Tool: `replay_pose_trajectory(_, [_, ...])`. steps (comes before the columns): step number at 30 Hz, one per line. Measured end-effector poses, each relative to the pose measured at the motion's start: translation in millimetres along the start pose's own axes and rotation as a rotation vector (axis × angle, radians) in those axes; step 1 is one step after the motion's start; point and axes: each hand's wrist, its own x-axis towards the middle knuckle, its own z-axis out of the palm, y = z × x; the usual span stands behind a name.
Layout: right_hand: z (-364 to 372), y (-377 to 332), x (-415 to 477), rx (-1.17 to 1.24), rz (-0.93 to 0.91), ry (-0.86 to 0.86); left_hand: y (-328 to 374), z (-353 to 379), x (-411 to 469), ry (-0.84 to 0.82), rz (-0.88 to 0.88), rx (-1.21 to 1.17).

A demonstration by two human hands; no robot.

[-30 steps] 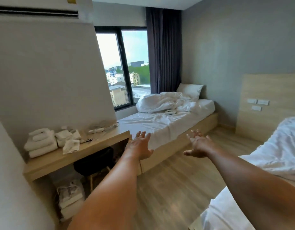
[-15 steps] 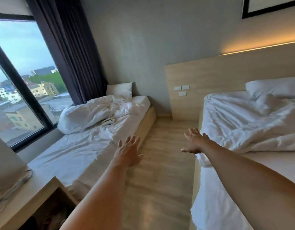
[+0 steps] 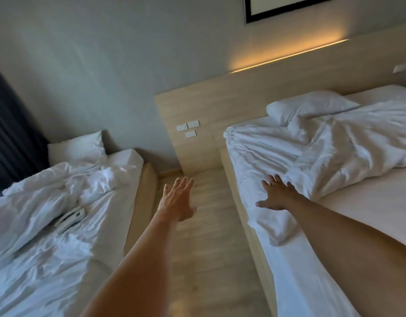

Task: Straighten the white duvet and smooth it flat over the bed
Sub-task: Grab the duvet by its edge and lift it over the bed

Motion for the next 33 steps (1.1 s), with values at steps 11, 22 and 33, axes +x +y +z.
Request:
replay_pose_trajectory(11, [52.5, 25.0, 60.8, 0.128, 0.409, -0.045, 36.4, 60.2, 191.0, -0.164, 0.501, 0.019])
replay_pose_trajectory(22, [131.0, 60.7, 204.6, 0.35, 0.554, -0.149, 93.1, 174.4, 361.0, -0.371, 0.78, 0.113])
replay_pose_trajectory(33, [233.8, 15.8, 275.7, 0.21, 0.702, -0.134, 121.4, 318.3, 416.7, -0.585, 1.082, 0.106])
